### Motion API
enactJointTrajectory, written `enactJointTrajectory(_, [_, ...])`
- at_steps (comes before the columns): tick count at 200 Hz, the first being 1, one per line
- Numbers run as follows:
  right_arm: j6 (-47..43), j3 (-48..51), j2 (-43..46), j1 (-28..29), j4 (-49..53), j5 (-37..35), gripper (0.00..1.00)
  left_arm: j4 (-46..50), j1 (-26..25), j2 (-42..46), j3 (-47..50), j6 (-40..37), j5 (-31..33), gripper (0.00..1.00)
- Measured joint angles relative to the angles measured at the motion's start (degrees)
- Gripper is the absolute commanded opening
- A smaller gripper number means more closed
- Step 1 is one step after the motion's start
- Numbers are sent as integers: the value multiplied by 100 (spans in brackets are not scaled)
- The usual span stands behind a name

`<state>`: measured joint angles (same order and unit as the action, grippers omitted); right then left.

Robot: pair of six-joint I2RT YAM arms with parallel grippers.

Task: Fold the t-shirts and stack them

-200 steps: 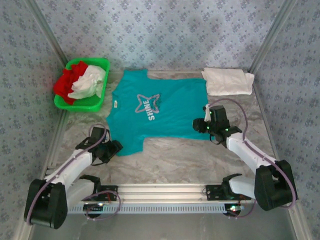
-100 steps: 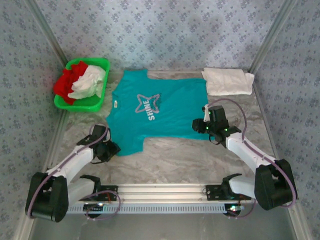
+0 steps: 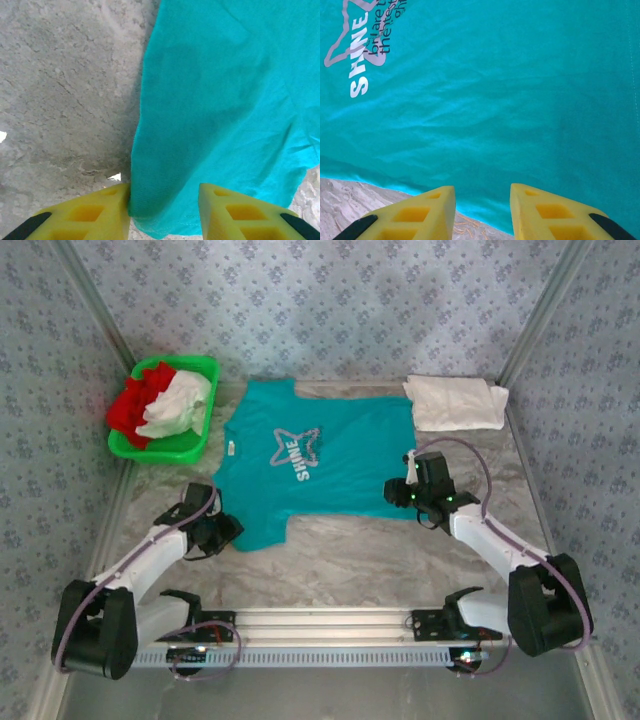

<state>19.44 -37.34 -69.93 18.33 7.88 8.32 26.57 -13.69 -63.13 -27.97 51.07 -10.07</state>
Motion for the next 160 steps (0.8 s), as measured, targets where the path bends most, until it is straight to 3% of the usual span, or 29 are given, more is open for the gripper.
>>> enactJointTrajectory(26, [0, -2, -37, 11, 0, -7, 37, -68, -24, -127, 4, -31, 0, 34])
enactJointTrajectory(50, [9, -4, -35, 11, 0, -63, 37, -162, -33, -240, 7, -63, 7, 21])
enactJointTrajectory(76, [17, -4, 24, 11, 9, -109, 39, -238, -37, -317, 4, -122, 31, 0])
enactJointTrajectory(117, [68, -17, 369, -146, 243, -214, 39, -214, -37, -315, -66, -201, 50, 0])
enactJointTrajectory(160, [675, 238, 785, -1593, 555, 37, 38, -59, -37, 35, -273, -212, 149, 0])
